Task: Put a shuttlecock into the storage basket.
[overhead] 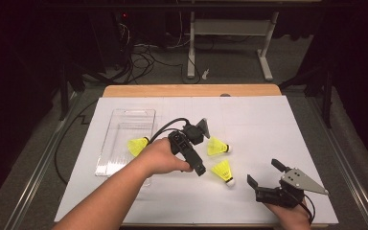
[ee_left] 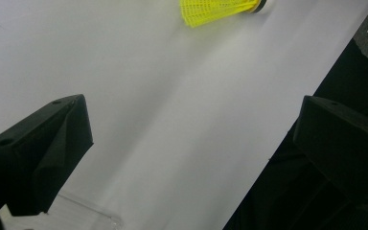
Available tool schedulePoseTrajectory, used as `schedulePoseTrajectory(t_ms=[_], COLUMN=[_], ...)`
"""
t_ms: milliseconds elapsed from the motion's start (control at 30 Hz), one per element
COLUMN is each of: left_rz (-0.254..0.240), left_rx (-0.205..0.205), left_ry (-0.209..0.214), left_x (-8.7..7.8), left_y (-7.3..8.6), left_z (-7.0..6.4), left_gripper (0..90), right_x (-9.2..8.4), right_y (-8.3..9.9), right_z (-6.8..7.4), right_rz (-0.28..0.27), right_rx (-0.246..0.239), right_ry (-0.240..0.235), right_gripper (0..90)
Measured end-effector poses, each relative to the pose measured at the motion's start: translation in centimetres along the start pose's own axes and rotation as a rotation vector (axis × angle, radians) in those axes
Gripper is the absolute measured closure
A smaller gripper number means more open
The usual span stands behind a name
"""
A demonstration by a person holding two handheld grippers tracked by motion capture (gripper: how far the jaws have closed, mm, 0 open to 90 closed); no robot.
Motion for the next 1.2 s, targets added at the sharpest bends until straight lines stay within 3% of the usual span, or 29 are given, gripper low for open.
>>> schedulePoseTrajectory(t_ms=[700, 1067, 1200], left_rz=[0.015, 0.019, -0.003], left_rx=[0.041, 0.034, 0.061], left_ry=[0.002, 0.019, 0.027], left_x=[3.4, 5.4, 6.0], left_y=[-0.2, -0.9, -1.0], left_z=[-2.3, -2.2, -2.4], left_gripper=[0.7, 2.6, 6.6], right_x=[-0.2, -0.1, -0.1], right_y=[-0.3, -0.2, -0.2], right_z=[-0.2, -0.2, -0.1], right_rz=[-0.019, -0.017, -0.015], right_rx=[0.003, 0.007, 0.004], right_ry=[-0.005, -0.007, -0.009], right_gripper=[0.2, 0.2, 0.2])
Point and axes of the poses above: each handheld gripper's, and its own axes: x roughly forward along the jaws, y roughly out of its underside, z roughly to its left, the point moved 2 cm from there along x, roughly forward along the jaws, and after that the axes turned 7 degrees about -x, right-handed, at the moved point
